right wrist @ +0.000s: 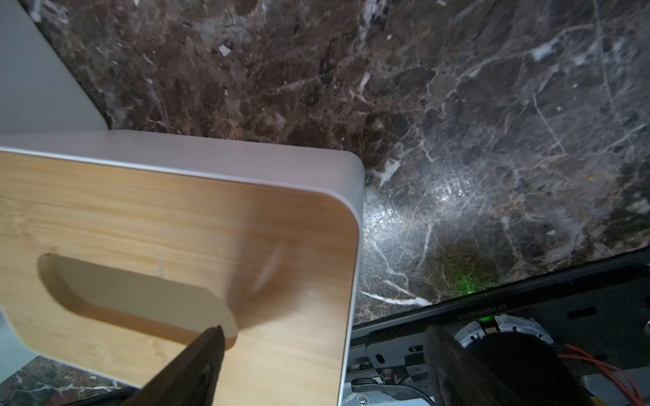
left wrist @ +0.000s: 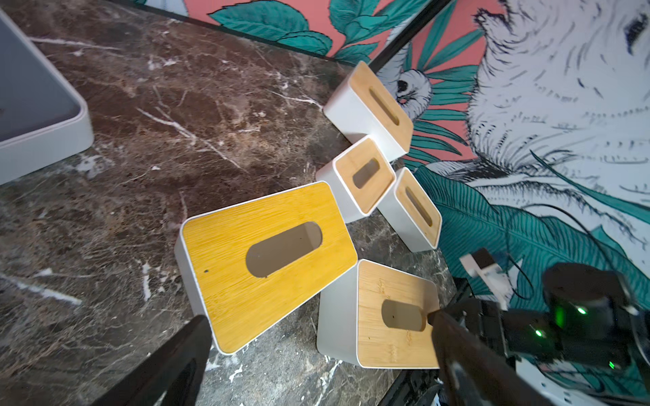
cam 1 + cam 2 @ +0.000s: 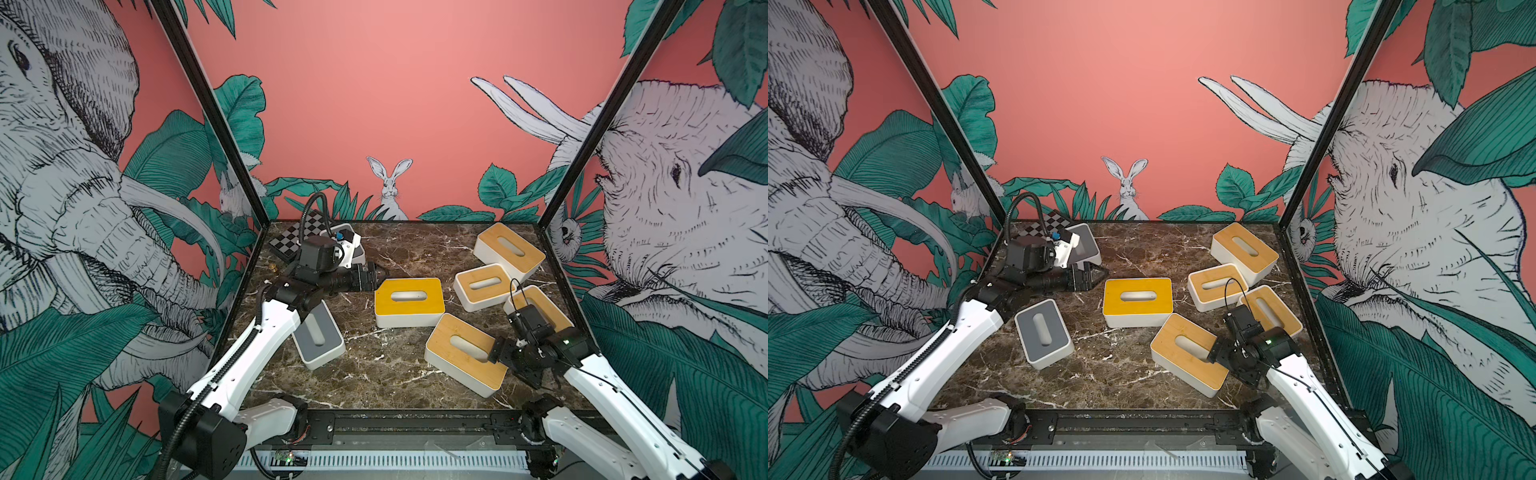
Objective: Stack the tissue boxes
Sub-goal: Pick up the tissue box from the center of the board.
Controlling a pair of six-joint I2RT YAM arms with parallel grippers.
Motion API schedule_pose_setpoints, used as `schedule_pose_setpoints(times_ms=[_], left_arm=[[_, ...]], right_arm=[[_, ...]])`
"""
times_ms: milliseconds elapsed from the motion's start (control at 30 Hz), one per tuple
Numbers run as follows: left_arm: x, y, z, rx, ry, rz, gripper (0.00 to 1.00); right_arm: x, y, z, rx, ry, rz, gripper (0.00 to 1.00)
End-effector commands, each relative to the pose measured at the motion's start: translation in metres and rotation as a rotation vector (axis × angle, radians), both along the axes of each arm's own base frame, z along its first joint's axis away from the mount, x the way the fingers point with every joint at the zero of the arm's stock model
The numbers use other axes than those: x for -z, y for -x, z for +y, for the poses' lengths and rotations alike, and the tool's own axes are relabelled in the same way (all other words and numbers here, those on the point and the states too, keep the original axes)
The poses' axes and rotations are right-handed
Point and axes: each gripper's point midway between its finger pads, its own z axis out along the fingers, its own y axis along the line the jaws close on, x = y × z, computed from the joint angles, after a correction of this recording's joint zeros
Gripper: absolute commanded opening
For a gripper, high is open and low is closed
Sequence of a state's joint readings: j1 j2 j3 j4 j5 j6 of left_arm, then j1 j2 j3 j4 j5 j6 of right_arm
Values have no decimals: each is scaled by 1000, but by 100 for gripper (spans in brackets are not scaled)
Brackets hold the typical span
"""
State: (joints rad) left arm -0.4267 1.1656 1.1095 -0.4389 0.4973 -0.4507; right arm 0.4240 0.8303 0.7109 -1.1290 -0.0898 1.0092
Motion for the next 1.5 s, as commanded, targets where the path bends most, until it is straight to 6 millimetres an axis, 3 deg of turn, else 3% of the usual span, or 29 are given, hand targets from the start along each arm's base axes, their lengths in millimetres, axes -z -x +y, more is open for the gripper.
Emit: schedule_pose_setpoints(times_ms=[0, 300, 667, 967, 1133, 1267, 1467], left_arm=[[-7, 10, -2, 64, -3, -76, 99], [6, 6, -1, 43, -17, -56, 99], [11, 5, 4, 11, -31, -58, 99], [12, 1, 11, -23, -60, -78, 99], [15, -1, 14, -41, -78, -82, 99], [15, -3, 14, -48, -76, -82, 99], [18, -5, 15, -54, -82, -77, 99]], right_arm=[[4, -3, 2, 19, -4, -12, 84], [15, 1, -4, 32, 38, 17, 77], [20, 1, -4, 45, 49, 25, 59], [12, 3, -13, -20, 107, 19, 49], [9, 4, -4, -93, 70, 27, 45], [0, 3, -1, -138, 51, 5, 40], [-37, -3, -1, -210, 60, -73, 37]])
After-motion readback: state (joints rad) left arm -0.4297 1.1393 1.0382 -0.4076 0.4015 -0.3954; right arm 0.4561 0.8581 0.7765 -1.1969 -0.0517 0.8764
